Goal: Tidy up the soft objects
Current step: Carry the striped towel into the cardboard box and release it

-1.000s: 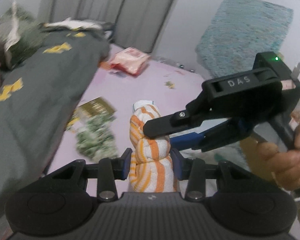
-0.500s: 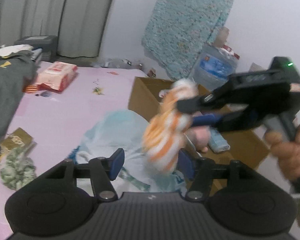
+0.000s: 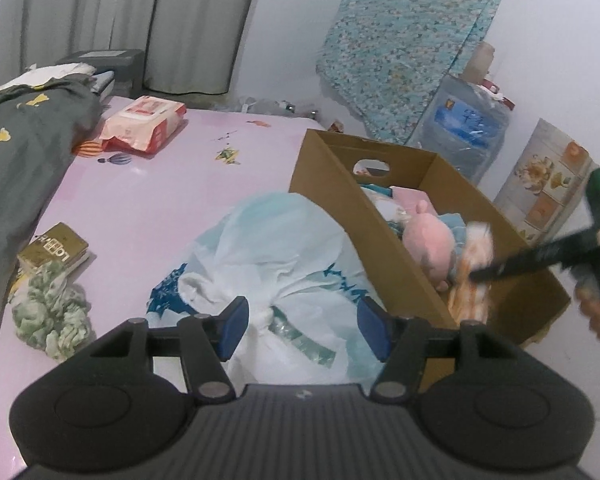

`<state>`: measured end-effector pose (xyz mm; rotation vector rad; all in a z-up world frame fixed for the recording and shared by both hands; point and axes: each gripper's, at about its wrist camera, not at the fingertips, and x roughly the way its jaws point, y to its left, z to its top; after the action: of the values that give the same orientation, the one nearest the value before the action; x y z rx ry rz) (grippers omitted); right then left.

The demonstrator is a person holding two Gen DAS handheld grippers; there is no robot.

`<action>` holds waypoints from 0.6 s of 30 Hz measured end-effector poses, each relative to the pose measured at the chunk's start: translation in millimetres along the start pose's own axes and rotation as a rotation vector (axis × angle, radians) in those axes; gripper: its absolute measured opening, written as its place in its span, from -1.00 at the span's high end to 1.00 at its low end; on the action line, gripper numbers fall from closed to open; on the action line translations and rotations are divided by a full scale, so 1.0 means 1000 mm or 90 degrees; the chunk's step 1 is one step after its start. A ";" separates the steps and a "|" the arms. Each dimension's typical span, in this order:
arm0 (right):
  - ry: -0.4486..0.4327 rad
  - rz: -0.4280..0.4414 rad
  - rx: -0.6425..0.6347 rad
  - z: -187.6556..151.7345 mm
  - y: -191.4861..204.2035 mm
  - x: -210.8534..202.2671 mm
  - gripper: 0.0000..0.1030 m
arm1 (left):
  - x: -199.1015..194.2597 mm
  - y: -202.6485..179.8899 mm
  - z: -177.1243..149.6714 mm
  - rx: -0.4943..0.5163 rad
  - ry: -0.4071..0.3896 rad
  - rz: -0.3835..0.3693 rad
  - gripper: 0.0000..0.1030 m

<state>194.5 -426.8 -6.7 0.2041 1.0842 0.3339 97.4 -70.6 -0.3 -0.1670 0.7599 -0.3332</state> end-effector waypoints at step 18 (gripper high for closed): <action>0.041 -0.039 -0.016 -0.003 0.003 0.043 0.45 | -0.002 0.026 -0.007 -0.032 0.003 0.013 -0.19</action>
<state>209.7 -408.4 -42.7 0.1380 1.1476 0.3009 96.9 -45.4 -10.9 -0.2062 0.7743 -0.2949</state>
